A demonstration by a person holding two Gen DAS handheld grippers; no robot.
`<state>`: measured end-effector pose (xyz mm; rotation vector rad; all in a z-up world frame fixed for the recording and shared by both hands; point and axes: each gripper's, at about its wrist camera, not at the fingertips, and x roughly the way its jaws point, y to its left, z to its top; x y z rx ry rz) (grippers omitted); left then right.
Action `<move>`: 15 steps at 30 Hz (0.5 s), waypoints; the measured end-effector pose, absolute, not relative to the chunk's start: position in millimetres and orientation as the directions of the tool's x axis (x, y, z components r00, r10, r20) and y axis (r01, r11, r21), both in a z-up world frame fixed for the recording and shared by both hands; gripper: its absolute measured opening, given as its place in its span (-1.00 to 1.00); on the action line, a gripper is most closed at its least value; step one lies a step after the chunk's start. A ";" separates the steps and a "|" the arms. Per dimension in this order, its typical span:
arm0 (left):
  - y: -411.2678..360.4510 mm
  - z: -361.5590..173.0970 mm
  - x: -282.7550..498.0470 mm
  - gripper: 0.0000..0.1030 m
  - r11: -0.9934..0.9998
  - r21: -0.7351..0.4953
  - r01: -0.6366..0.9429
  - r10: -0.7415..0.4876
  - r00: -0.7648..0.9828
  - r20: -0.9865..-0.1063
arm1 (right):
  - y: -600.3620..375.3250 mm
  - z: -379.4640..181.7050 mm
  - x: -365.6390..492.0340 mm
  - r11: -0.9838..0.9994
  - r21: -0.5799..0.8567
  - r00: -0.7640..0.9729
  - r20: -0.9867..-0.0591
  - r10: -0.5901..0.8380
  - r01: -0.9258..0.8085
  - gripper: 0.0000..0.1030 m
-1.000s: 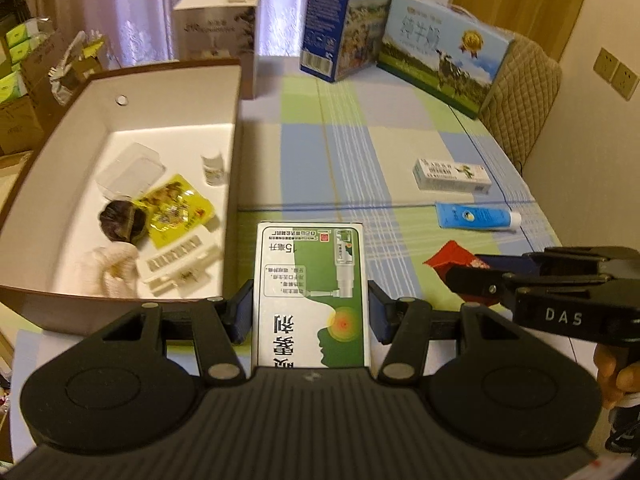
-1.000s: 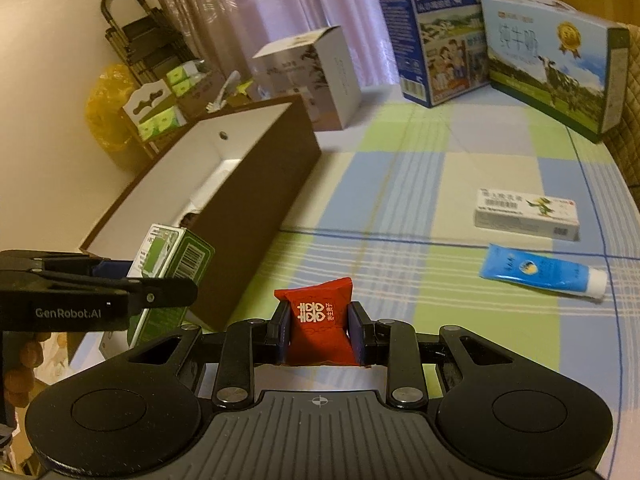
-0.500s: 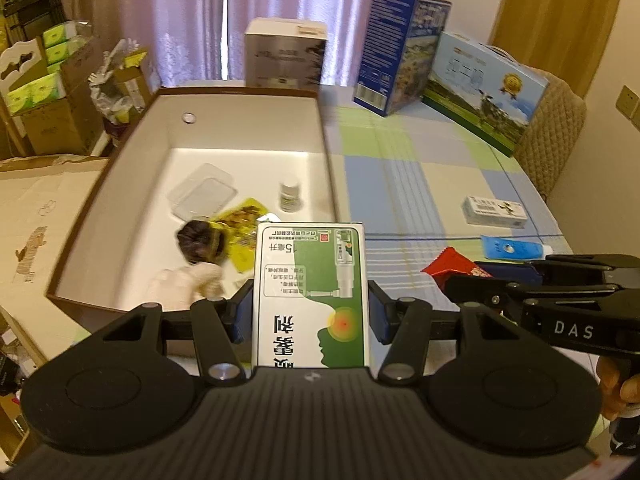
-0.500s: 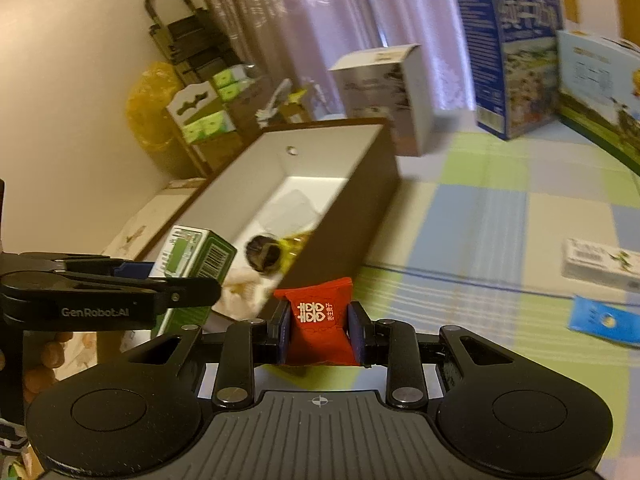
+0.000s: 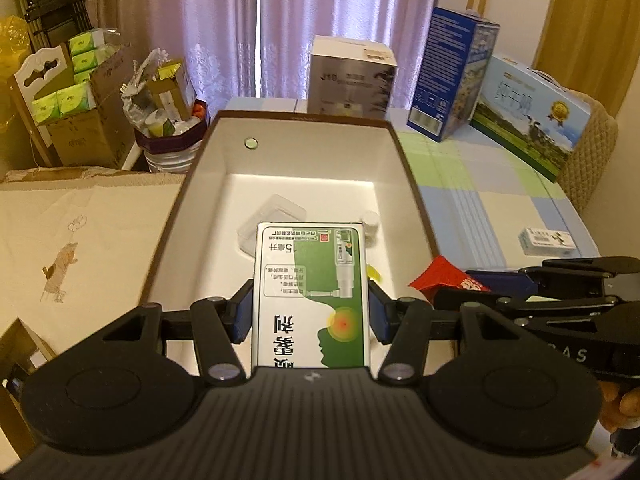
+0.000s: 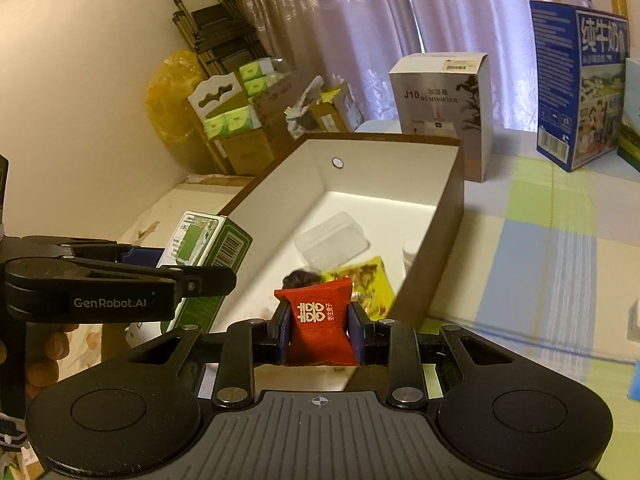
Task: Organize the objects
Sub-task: 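Carry the medicine box and the red packet in both grippers toward the brown box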
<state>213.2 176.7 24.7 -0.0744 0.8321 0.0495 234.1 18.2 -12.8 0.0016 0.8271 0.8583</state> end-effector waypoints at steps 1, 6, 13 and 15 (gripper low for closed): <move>179.7 23.7 218.1 -0.01 0.996 -0.043 -0.074 0.018 0.671 -0.741 | 21.9 -13.8 237.8 0.677 0.311 0.373 -0.647 0.665 -0.667 -0.48; 194.6 14.9 248.1 -0.01 0.997 -0.026 -0.070 0.027 0.663 -0.748 | 39.4 -20.8 263.1 0.696 0.296 0.386 -0.660 0.644 -0.654 -0.48; 207.2 -6.7 301.1 -0.01 0.999 0.011 -0.049 0.039 0.624 -0.780 | 63.5 -31.8 306.9 0.726 0.269 0.411 -0.678 0.610 -0.633 -0.48; 210.6 -13.5 319.6 -0.01 0.999 0.024 -0.039 0.043 0.610 -0.791 | 70.6 -34.5 320.4 0.732 0.259 0.418 -0.681 0.602 -0.631 -0.48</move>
